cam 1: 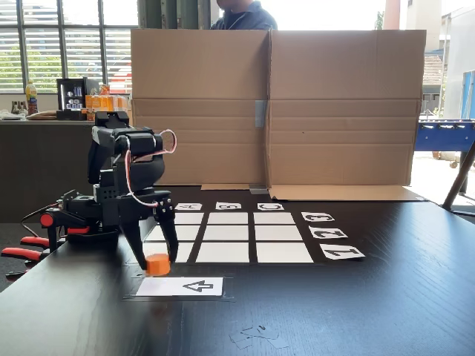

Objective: Pick up the round, orange token and place it in the grid on square A1.

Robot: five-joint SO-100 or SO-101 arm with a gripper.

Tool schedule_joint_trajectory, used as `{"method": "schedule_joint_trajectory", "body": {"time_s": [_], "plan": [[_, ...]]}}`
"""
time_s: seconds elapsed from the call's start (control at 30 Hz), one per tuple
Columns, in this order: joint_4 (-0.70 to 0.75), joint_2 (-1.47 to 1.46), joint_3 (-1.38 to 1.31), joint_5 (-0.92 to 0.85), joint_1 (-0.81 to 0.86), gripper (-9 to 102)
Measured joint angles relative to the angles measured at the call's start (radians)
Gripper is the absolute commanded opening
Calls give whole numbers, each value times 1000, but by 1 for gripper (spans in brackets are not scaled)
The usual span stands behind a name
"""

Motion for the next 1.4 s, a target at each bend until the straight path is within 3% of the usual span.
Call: {"method": "schedule_joint_trajectory", "body": {"time_s": [0.7,1.03,1.4], "plan": [[14,844,742,-15,-21,8],[-43,1005,1046,-28,-69,8],[-170,1002,1207,-26,-101,8]]}}
